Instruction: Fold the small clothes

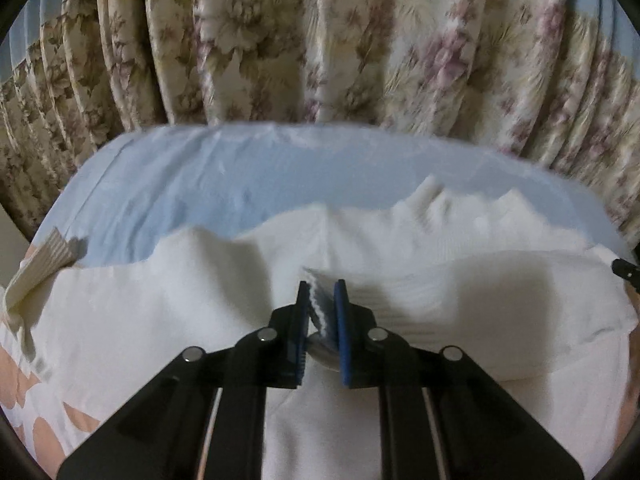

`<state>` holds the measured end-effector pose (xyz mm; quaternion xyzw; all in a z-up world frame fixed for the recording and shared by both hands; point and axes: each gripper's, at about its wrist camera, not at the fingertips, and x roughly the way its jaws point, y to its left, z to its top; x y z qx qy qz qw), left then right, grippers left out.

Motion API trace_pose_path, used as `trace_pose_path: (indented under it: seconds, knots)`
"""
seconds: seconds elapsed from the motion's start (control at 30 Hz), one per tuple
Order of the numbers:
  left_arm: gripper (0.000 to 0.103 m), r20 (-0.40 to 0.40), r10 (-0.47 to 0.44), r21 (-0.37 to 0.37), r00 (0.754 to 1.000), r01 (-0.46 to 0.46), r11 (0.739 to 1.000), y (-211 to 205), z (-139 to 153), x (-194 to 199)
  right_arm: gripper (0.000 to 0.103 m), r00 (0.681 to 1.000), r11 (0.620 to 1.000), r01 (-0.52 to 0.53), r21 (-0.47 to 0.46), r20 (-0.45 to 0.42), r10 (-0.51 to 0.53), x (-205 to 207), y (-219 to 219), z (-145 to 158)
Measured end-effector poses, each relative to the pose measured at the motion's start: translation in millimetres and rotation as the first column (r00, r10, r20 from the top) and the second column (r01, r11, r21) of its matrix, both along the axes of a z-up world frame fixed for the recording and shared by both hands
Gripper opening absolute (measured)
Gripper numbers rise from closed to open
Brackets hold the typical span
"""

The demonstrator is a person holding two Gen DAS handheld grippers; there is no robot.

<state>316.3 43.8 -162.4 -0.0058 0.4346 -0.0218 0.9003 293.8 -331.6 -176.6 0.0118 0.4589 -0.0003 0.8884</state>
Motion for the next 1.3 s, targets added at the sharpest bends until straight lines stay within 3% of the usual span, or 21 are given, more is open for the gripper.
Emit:
trace_pose_path:
  seconds: [0.07, 0.13, 0.23, 0.27, 0.3, 0.37, 0.47, 0.57, 0.7, 0.77, 0.83, 0.87, 1.07, 1.3]
  knots:
    - [0.013, -0.016, 0.014, -0.003, 1.0, -0.014, 1.0, 8.2, -5.2, -5.1, 0.019, 1.0, 1.0, -0.002, 0.003, -0.018, 0.002, -5.4, 1.1, -2.4]
    - [0.013, -0.02, 0.022, -0.004, 1.0, -0.023, 1.0, 16.8, -5.6, -9.6, 0.04, 1.0, 1.0, 0.015, 0.019, 0.016, -0.015, -15.9, -1.2, 8.4]
    - [0.017, -0.024, 0.002, 0.007, 1.0, -0.002, 1.0, 19.8, -3.4, -13.7, 0.049, 0.998, 0.999, 0.016, 0.051, 0.058, -0.019, -34.2, 4.4, 27.2]
    - [0.03, -0.019, -0.003, 0.016, 1.0, 0.003, 1.0, 18.9, -0.3, -16.5, 0.049, 0.998, 0.999, -0.007, 0.045, 0.064, 0.004, -40.7, 13.7, 31.3]
    - [0.054, -0.009, -0.006, 0.028, 1.0, 0.006, 1.0, 17.4, 3.4, -19.9, 0.049, 0.998, 0.999, -0.026, 0.036, 0.064, 0.023, -44.8, 20.9, 32.3]
    - [0.073, 0.035, 0.0, 0.072, 0.999, -0.003, 0.997, 12.2, 14.5, -32.7, 0.049, 0.997, 0.998, -0.068, 0.015, 0.034, 0.067, -47.6, 38.9, 24.3]
    - [0.074, 0.035, -0.012, 0.088, 0.999, 0.008, 0.996, 9.0, 25.0, -47.2, 0.048, 0.994, 0.994, -0.102, -0.034, -0.03, 0.101, -45.4, 56.5, 3.8]
    - [0.083, 0.022, 0.003, 0.085, 1.0, -0.005, 0.996, 20.1, 32.1, -60.9, 0.048, 0.991, 0.992, -0.104, -0.07, -0.09, 0.097, -41.1, 62.7, -13.0]
    - [0.09, 0.004, 0.054, 0.076, 0.999, -0.054, 0.996, 51.6, 39.2, -73.1, 0.049, 0.994, 0.995, -0.095, -0.031, -0.056, 0.093, -43.0, 64.3, 5.4]
    - [0.092, -0.001, 0.105, 0.071, 0.994, -0.104, 0.992, 79.3, 45.6, -77.0, 0.059, 0.995, 0.995, -0.101, -0.004, -0.001, 0.101, -48.3, 69.4, 25.6]
    - [0.093, 0.006, 0.142, 0.065, 0.99, -0.142, 0.988, 104.7, 51.6, -80.3, 0.088, 0.993, 0.995, -0.099, -0.008, 0.058, 0.1, -54.2, 77.5, 44.4]
    - [0.093, 0.013, 0.154, 0.069, 0.988, -0.155, 0.986, 115.2, 53.2, -81.3, 0.092, 0.991, 0.995, -0.097, -0.024, 0.092, 0.099, -58.1, 83.3, 53.9]
    - [0.093, 0.041, 0.195, 0.138, 0.98, -0.199, 0.97, 171.6, 51.4, -75.2, 0.1, 0.983, 0.989, -0.135, -0.062, 0.114, 0.141, -61.8, 115.1, 68.7]
    - [0.093, 0.028, 0.205, 0.167, 0.978, -0.207, 0.964, 213.5, 32.3, -59.5, 0.1, 0.988, 0.985, -0.14, -0.104, 0.056, 0.147, -56.5, 138.0, 53.0]
